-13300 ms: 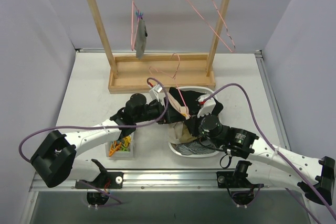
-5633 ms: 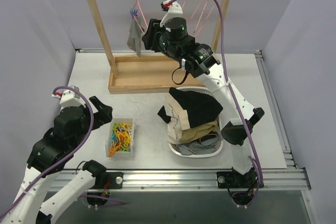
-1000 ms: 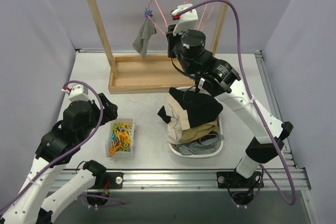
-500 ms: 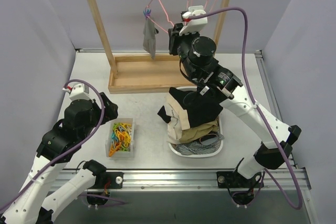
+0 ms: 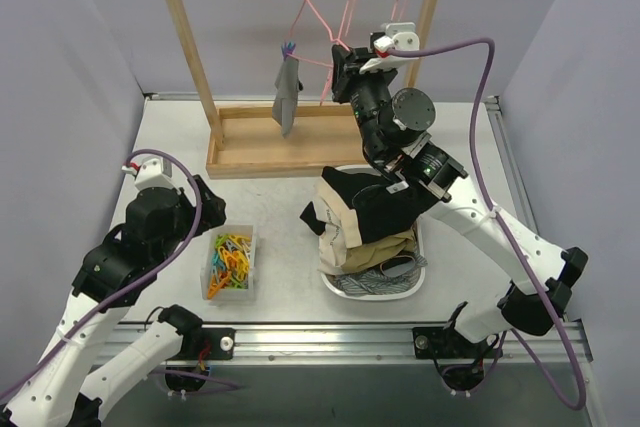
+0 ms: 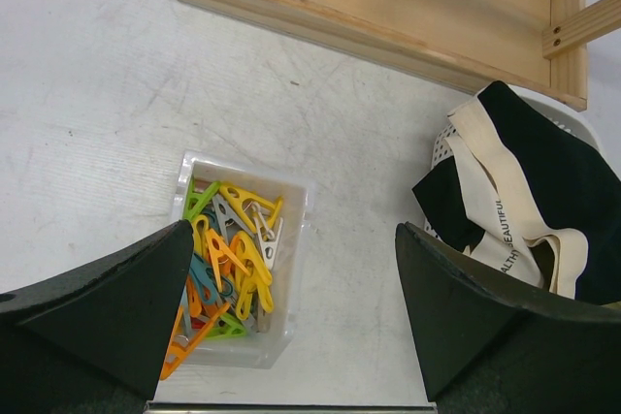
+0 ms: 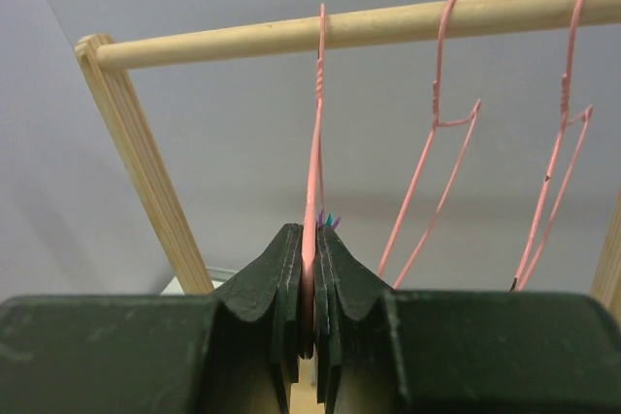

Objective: Remove the underwear clipped to the hanger

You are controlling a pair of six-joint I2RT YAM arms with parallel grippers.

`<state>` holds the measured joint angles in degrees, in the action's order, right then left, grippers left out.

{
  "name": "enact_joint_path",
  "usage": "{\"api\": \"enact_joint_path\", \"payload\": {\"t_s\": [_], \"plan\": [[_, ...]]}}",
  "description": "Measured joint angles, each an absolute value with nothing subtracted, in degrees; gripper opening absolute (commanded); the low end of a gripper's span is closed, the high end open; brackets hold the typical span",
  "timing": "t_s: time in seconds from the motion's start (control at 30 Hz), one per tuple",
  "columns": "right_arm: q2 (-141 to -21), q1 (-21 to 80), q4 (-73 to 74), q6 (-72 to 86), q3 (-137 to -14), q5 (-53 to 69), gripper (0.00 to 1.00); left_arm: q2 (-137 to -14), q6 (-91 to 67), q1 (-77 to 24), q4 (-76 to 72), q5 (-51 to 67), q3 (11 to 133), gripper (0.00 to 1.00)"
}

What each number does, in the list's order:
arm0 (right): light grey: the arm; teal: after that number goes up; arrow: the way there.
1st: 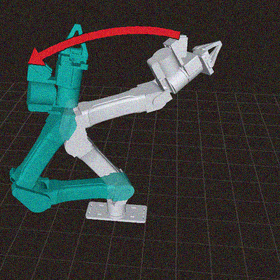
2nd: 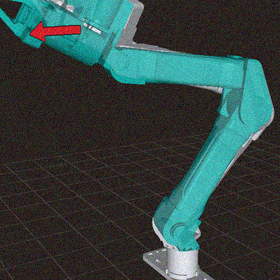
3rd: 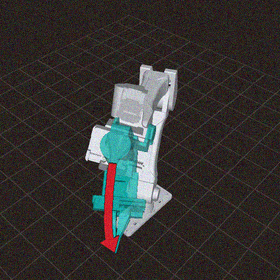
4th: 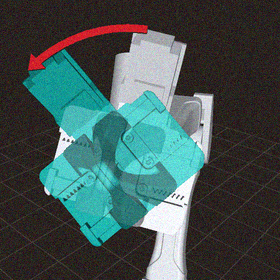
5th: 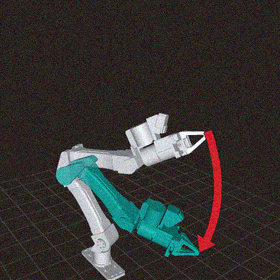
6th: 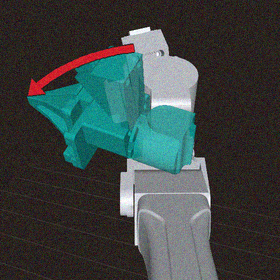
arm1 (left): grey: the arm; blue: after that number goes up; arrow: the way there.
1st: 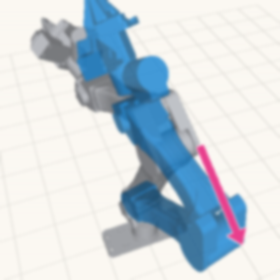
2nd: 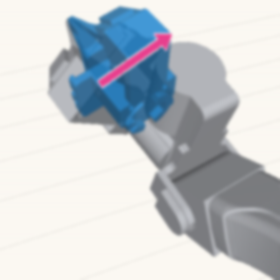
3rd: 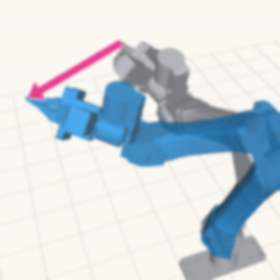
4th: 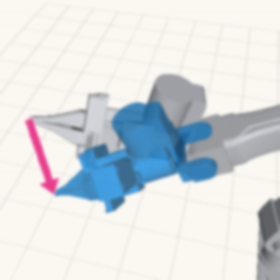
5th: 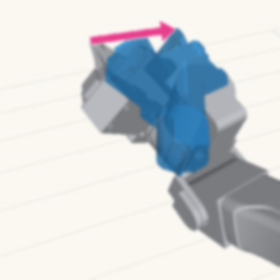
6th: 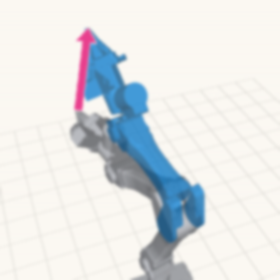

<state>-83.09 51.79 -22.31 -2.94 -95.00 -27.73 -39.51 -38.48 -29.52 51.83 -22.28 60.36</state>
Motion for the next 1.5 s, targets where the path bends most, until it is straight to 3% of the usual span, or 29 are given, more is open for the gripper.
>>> {"api": "enact_joint_path", "payload": {"t_s": [0.2,0.3,0.37,0.4,0.47,0.5,0.6,0.9,0.97,1.0,1.13,1.3,1.5], "plan": [[-84.4,51.8,-19.8,-2.5,-98.6,-27.6,0.0,-39.6,-38.5,-29.5,51.8,-22.3,61.1,0.94],[-85.3,51.9,-13.9,-1.0,-103.0,-26.9,0.06,-39.5,-38.6,-29.5,51.6,-22.0,61.2,0.94],[-85.7,51.8,-8.9,0.6,-105.7,-26.0,0.18,-39.5,-38.6,-29.5,51.5,-21.7,61.2,0.94],[-86.1,51.7,-6.0,1.5,-107.2,-24.5,0.31,-39.6,-38.6,-29.5,51.4,-21.4,61.2,0.94],[-86.5,51.9,-0.6,3.1,-109.5,-20.9,0.44,-39.7,-38.7,-29.5,51.0,-20.9,61.2,0.94],[-86.7,52.1,1.9,3.7,-110.3,-18.9,0.55,-39.9,-38.7,-29.5,50.7,-20.6,61.2,0.94],[-86.5,52.8,7.6,5.6,-110.1,-14.7,0.69,-40.9,-38.7,-29.5,50.1,-20.0,62.2,0.94],[-73.9,53.3,15.7,11.0,-94.5,-11.7,0.86,-49.3,-35.8,-29.5,48.3,-18.6,76.3,0.94],[-69.1,53.3,15.8,12.8,-91.2,-14.1,0.92,-53.1,-34.5,-29.5,48.3,-18.1,83.2,0.94],[-66.2,53.3,15.5,13.8,-89.3,-15.7,0.99,-55.7,-33.7,-29.5,48.1,-18.0,87.3,0.94],[-54.7,53.3,15.7,18.2,-82.5,-22.3,1.0,-67.5,-30.7,-29.5,49.7,-16.3,108.4,0.94],[-45.8,53.2,17.2,23.0,-77.0,-26.7,1.0,-89.3,-26.6,-29.4,57.5,-11.3,144.7,0.94],[-45.3,53.2,20.0,25.8,-69.8,-24.7,1.0,-101.4,-21.9,-29.3,60.5,-5.5,151.7,0.94]]}}
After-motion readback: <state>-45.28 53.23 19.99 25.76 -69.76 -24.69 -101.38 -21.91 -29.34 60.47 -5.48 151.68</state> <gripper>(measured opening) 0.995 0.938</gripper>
